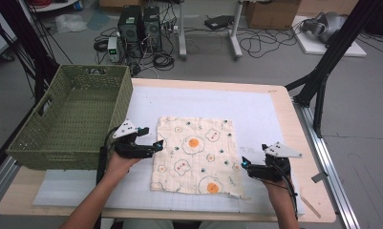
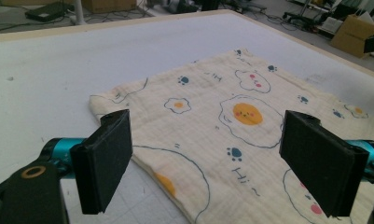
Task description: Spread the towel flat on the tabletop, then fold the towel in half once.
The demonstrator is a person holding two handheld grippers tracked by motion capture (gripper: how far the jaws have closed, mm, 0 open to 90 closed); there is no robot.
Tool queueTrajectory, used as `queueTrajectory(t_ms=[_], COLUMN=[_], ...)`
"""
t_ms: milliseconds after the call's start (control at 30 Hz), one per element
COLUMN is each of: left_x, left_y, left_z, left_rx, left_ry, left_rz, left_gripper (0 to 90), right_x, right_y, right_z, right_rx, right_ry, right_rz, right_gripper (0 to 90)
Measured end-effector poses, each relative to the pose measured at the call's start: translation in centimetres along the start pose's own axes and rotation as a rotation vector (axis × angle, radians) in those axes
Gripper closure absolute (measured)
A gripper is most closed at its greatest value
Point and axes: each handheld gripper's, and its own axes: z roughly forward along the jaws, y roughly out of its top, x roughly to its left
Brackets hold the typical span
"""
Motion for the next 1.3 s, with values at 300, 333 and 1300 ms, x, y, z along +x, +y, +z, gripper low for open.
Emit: queueTrajectory(t_ms=[300,333,1300], left_x=[0.03,0.00,0.01], left_y=[-0.48,-0.50,-0.76], left_z=[-0.51,-0.42,-0.44], left_rx=[-0.003,-0.004,0.009], left_ry=[0.026,0.025,0.053], left_rz=[0.031,0.036,0.044], left_gripper=[18.1,18.2,21.7], right_x=[-0.20,-0.21,-0.62], right_y=[0.02,0.03,-0.04], right_z=[0.03,0.04,0.24], right_rx=[-0.028,-0.028,-0.021], right_ry=[-0.018,-0.019,-0.021], right_rz=[0.014,0.007,0.023], right_gripper=[11.3,11.3,11.3])
